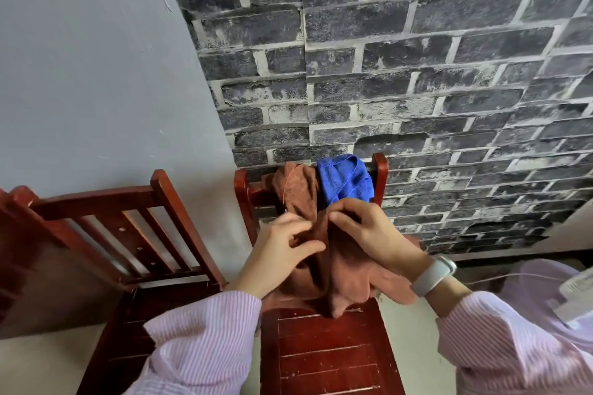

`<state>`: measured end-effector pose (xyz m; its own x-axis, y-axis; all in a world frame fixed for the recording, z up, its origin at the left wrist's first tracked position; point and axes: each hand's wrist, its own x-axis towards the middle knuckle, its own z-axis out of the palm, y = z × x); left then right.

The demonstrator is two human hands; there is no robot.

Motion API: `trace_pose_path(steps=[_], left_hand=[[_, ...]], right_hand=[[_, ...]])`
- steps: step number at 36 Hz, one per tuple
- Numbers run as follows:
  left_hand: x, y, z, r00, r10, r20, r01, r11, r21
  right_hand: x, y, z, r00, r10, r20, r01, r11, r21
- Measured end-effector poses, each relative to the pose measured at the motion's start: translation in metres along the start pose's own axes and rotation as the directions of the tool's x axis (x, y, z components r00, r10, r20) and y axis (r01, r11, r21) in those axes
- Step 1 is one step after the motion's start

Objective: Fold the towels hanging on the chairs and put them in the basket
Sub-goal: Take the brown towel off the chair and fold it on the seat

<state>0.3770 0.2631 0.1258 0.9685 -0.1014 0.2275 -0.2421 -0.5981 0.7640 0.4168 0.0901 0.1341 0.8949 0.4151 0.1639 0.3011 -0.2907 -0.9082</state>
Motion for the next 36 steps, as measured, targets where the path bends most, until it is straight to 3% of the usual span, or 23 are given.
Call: trace_pose_path(steps=[3, 7, 9, 12, 14, 17, 20, 23, 27, 29, 33, 36], left_hand=[[0.005, 0.005, 0.007, 0.993, 0.010, -0.122, -0.007, 1.000, 0.028], [0.012, 0.014, 0.009, 0.982, -0.052, -0.184, 0.048, 0.998, -0.028], [0.015, 0.017, 0.010, 0.977, -0.110, -0.182, 0.100, 0.993, -0.062], [0.020, 0.020, 0.010, 0.971, -0.163, -0.174, 0.145, 0.983, -0.117], [0.023, 0.023, 0.008, 0.973, -0.173, -0.152, 0.148, 0.975, -0.163], [0.024, 0.027, 0.004, 0.982, -0.151, -0.115, 0.124, 0.969, -0.216], [0.025, 0.026, 0.000, 0.985, -0.124, -0.118, 0.093, 0.966, -0.239], [0.024, 0.021, -0.005, 0.982, -0.131, -0.134, 0.095, 0.965, -0.246], [0.020, 0.004, -0.015, 0.973, -0.192, -0.132, 0.161, 0.964, -0.212], [0.017, -0.008, -0.019, 0.967, -0.234, -0.099, 0.212, 0.958, -0.192], [0.010, -0.030, -0.023, 0.954, -0.278, -0.112, 0.277, 0.961, -0.025], [0.002, -0.046, -0.026, 0.943, -0.309, -0.124, 0.323, 0.939, 0.114]], right_hand=[[-0.001, 0.005, -0.002, 0.992, 0.034, -0.121, -0.025, 0.997, 0.071], [-0.022, 0.040, -0.003, 0.888, 0.040, -0.459, -0.106, 0.987, -0.118], [-0.043, 0.059, 0.002, 0.852, 0.113, -0.512, -0.211, 0.968, -0.136], [-0.066, 0.080, 0.016, 0.884, 0.370, -0.285, -0.399, 0.916, -0.049], [-0.069, 0.087, 0.022, 0.868, 0.476, -0.140, -0.480, 0.877, 0.013], [-0.060, 0.090, 0.029, 0.826, 0.562, -0.035, -0.553, 0.821, 0.143], [-0.049, 0.087, 0.037, 0.752, 0.648, 0.125, -0.634, 0.657, 0.408], [-0.040, 0.092, 0.041, 0.734, 0.659, 0.162, -0.615, 0.545, 0.570], [-0.032, 0.091, 0.040, 0.769, 0.635, 0.068, -0.522, 0.563, 0.640], [-0.029, 0.090, 0.035, 0.771, 0.635, -0.049, -0.464, 0.612, 0.640], [-0.031, 0.086, 0.012, 0.831, 0.489, -0.266, -0.394, 0.854, 0.340], [-0.037, 0.090, -0.009, 0.856, 0.379, -0.351, -0.374, 0.924, 0.084]])
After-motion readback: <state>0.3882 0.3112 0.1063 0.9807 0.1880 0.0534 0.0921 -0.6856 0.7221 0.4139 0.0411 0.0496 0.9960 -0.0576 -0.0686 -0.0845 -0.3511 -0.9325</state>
